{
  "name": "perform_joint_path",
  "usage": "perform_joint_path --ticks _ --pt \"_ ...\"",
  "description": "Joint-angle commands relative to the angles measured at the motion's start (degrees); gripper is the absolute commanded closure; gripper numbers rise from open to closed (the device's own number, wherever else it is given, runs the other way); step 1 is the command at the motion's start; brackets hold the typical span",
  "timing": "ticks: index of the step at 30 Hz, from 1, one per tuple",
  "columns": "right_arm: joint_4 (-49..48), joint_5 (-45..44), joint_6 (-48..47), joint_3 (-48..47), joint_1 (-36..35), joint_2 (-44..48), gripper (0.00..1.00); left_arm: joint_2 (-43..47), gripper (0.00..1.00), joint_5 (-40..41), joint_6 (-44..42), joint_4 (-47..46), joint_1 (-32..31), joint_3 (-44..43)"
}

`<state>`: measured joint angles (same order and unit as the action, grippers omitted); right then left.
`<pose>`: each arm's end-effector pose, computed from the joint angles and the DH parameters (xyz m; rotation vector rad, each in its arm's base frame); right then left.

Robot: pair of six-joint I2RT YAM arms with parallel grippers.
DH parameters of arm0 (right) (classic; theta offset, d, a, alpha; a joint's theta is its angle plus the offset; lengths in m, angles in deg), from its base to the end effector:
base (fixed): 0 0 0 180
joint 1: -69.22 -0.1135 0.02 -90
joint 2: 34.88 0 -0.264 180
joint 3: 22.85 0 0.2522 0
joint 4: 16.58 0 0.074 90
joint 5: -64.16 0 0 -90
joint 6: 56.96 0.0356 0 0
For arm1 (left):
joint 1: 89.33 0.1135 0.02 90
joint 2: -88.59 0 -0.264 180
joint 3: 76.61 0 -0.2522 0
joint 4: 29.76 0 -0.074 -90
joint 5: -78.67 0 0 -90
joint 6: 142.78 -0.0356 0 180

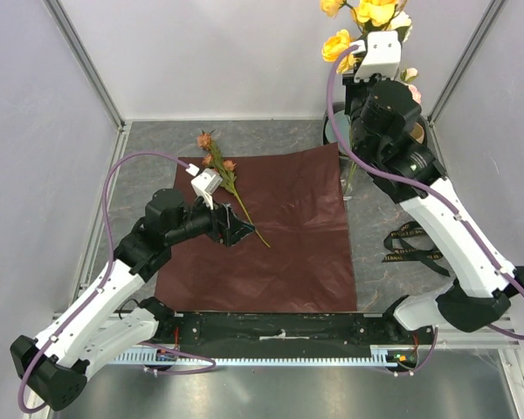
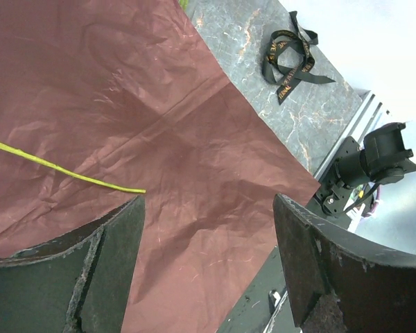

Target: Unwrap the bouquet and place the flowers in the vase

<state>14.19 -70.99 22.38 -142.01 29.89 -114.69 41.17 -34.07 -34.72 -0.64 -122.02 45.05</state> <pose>0.2220 0.1493 0.5480 0.0203 1.4670 -0.1520 0.1529 -0.1145 0.3223 0.5333 1.9104 -0.9655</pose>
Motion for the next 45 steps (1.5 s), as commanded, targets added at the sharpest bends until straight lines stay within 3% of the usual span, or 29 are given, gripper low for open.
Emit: perform_joint_path --ticks 1,13,45 --pt "-4.45 -1.44 -4.47 -0.15 3.38 -0.35 1.0 1.28 0.19 1.21 -1.89 -0.76 0.26 0.72" --pt "-6.82 5.24 0.81 3.01 10.68 -0.61 1.0 0.66 0.18 0.24 -1.54 -1.38 0.34 0.98" --pt "-0.75 9.02 6.44 -3.49 11.3 -1.05 1.0 -0.75 0.18 -0.9 -1.8 -1.64 1.22 0.81"
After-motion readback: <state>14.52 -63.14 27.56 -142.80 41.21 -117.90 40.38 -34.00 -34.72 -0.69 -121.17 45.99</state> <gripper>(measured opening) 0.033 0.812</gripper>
